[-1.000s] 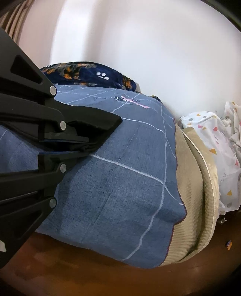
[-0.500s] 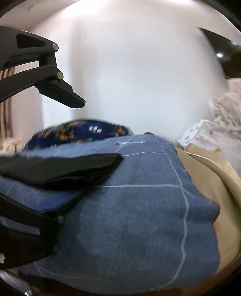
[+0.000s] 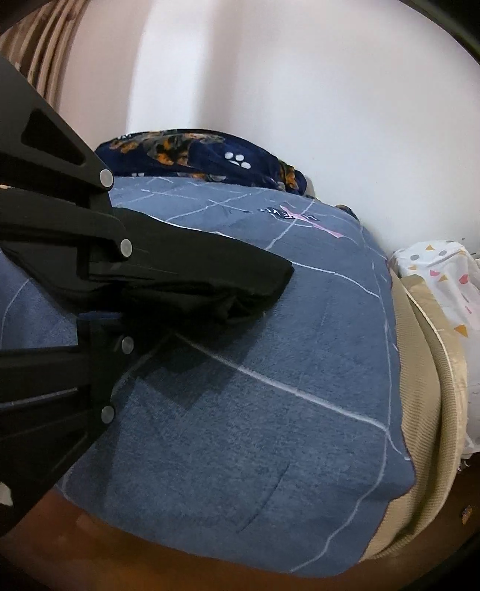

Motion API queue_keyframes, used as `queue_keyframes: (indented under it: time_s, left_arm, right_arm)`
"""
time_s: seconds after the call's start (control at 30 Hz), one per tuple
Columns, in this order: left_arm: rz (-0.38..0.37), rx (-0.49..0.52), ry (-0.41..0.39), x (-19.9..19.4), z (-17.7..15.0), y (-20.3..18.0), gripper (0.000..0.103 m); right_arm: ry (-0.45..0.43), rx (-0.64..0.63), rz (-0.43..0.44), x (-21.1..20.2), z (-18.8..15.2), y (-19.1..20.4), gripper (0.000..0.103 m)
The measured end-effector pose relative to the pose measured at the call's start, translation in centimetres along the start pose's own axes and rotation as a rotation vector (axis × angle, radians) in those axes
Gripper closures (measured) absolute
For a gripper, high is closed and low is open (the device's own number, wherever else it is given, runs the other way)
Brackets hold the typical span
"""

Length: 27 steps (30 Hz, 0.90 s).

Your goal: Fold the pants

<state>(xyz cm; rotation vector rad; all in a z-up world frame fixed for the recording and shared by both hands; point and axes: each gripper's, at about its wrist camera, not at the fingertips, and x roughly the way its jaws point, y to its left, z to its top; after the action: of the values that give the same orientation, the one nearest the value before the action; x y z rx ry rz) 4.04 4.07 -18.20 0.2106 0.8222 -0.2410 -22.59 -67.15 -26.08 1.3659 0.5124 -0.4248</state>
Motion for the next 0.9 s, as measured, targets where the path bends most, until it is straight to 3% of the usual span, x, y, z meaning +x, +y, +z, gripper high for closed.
queue_keyframes:
  time_s: [0.2,0.47,0.9]
  left_arm:
    - [0.004,-0.070,-0.009,-0.1,0.4,1.4,0.012]
    - [0.007,-0.047,0.051,1.2,-0.4,0.9,0.012]
    - [-0.010,-0.054,0.071,1.4,-0.3,0.7,0.010]
  right_arm:
    - [-0.033,-0.175,-0.081,-0.7,-2.2,4.4,0.091]
    - [0.002,-0.397,-0.116,0.3,-6.7,10.6,0.091]
    - [0.145,-0.456,-0.091,5.2,-13.7,12.2,0.091]
